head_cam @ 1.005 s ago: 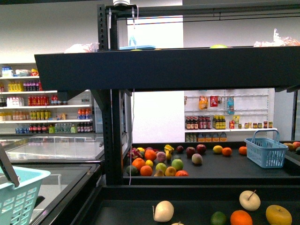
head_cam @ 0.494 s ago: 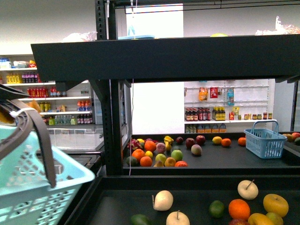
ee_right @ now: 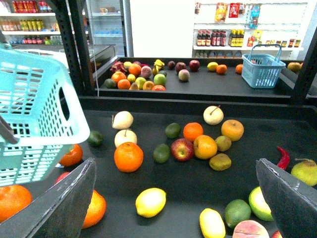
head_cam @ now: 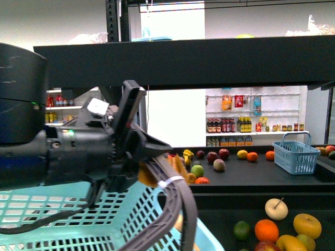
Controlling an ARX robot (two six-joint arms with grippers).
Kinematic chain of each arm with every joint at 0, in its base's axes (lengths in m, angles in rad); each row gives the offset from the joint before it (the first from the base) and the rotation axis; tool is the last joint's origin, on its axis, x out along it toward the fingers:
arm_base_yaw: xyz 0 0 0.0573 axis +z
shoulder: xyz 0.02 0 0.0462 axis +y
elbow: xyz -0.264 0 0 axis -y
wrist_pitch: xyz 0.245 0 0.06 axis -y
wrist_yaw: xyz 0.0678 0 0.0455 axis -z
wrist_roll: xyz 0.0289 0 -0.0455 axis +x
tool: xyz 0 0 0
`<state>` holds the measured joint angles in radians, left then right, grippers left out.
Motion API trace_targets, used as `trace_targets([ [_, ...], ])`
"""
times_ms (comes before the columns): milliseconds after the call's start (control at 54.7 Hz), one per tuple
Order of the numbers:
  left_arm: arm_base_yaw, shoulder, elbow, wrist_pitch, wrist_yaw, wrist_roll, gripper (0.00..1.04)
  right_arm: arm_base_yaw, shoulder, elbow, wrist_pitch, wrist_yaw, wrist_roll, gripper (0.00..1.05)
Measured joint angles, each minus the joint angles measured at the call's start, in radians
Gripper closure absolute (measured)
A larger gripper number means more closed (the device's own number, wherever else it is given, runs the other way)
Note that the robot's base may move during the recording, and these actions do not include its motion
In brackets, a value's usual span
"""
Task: Pick lemon from shelf
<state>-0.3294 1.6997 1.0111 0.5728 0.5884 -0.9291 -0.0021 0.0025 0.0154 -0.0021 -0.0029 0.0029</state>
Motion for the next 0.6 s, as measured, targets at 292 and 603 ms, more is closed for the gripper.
trace_targets([
  [292, -0.094, 0.148, 0.16, 0.02, -0.031, -0.03, 0.94, 0.0, 0.0, 0.0, 0.0, 0.0, 0.0, 0.08],
  [603, -0.127, 0.195, 0.214, 0.016, -0.061, -0.041, 0.94, -0.138, 0.449, 0.166, -0.174, -0.132, 0.11, 0.08],
])
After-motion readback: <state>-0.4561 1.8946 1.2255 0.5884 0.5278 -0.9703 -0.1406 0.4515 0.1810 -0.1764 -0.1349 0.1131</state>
